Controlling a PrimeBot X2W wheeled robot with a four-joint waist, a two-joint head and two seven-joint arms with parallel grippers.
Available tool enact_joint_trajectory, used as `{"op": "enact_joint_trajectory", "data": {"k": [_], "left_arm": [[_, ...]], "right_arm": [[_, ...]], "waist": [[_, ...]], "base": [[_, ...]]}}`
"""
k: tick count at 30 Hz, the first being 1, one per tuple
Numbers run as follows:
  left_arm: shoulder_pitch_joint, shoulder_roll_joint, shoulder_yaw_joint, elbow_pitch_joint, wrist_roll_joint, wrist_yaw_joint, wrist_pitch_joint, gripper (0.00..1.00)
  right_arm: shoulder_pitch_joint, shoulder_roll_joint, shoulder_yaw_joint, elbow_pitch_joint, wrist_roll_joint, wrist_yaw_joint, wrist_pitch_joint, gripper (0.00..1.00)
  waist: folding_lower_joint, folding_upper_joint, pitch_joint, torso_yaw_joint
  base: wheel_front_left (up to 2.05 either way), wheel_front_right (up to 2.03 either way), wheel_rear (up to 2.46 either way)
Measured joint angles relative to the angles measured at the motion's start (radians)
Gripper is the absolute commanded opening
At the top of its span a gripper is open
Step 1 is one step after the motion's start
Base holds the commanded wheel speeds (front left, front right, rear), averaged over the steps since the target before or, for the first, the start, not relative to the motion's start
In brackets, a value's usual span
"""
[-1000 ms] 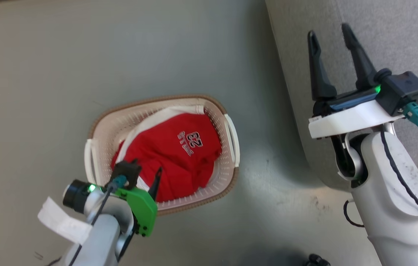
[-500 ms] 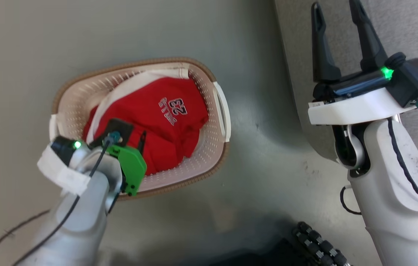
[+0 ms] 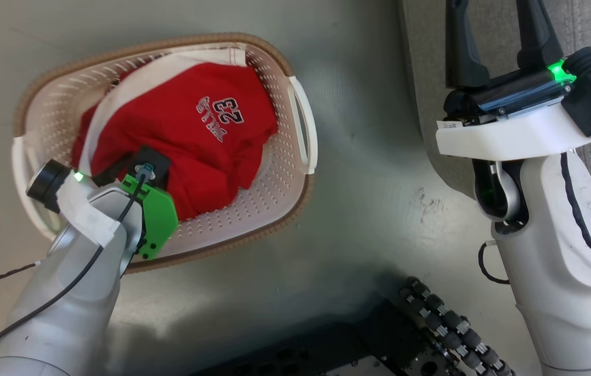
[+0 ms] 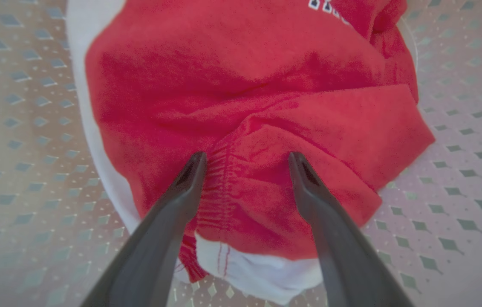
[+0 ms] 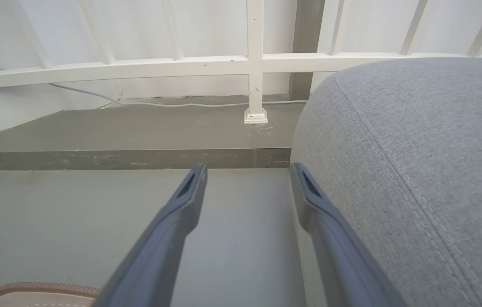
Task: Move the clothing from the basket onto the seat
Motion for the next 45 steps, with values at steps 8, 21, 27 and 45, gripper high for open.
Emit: {"op": "enact_joint_trajectory", "data": {"k": [8,21,27,45], "left_arm": [[-0.021,0.013,-0.035,0.08,0.036,-0.005,0.029,1.0],[-0.063,-0.021,-0.047,0.14,0.04,-0.005,-0.006,0.0],[-0.064,-0.06,-0.063,0.162,0.039,-0.007,-0.048,0.0],[-0.016,-0.114,-0.06,0.172,-0.044,-0.028,-0.216,0.0]], "right_arm": [[0.0,0.001,0.0,-0.001,0.001,0.0,0.0,1.0],[-0.004,0.003,-0.002,0.003,0.001,-0.002,0.0,1.0],[-0.004,0.003,-0.005,0.025,-0.001,-0.002,0.0,1.0],[0.042,-0.007,-0.034,0.135,-0.03,0.01,0.0,1.0]], "waist": [[0.0,0.0,0.04,-0.017],[0.0,0.0,0.035,-0.011],[0.0,0.0,0.004,0.001],[-0.0001,0.0,-0.171,0.073]], "base": [[0.0,0.0,0.0],[0.0,0.0,0.0],[0.0,0.0,0.0],[0.0,0.0,0.0]]}}
